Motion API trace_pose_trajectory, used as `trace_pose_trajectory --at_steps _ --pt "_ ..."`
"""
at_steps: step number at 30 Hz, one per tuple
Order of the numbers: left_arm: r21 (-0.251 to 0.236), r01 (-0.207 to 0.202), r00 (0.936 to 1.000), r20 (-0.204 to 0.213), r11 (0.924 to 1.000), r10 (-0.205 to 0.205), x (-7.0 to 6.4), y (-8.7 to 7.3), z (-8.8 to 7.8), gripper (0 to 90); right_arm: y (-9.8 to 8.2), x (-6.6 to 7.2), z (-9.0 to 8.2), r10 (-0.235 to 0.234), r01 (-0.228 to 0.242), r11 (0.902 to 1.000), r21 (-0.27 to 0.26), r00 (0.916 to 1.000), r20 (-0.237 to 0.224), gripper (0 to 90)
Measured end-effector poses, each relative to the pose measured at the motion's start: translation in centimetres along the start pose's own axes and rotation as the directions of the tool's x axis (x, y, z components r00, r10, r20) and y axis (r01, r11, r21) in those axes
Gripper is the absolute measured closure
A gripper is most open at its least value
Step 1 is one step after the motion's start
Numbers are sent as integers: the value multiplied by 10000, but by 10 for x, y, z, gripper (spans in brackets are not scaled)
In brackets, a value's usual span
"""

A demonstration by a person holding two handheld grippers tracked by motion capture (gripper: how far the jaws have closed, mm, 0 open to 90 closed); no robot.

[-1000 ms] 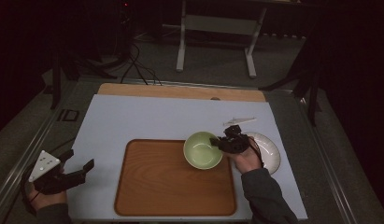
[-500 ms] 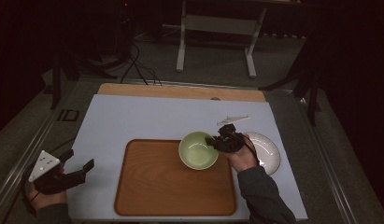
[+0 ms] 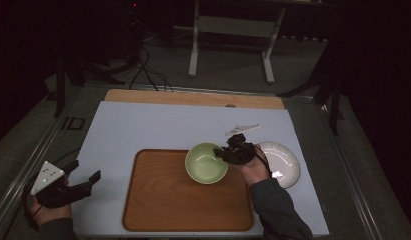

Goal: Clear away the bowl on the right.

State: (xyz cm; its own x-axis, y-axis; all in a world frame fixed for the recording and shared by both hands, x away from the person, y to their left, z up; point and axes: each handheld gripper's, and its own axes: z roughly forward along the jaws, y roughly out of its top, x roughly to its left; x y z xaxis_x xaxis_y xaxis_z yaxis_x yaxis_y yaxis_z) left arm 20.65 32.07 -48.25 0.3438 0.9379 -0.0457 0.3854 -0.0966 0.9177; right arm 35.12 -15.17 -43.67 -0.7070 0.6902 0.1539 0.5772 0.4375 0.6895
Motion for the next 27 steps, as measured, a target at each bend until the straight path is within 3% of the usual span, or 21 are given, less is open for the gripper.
trace_pose_trajectory --at_steps 27 --pt "-9 6 10000 -26 10000 -6 0 0 -1 174 -6 16 14 -285 294 9993 227 9988 -410 821"
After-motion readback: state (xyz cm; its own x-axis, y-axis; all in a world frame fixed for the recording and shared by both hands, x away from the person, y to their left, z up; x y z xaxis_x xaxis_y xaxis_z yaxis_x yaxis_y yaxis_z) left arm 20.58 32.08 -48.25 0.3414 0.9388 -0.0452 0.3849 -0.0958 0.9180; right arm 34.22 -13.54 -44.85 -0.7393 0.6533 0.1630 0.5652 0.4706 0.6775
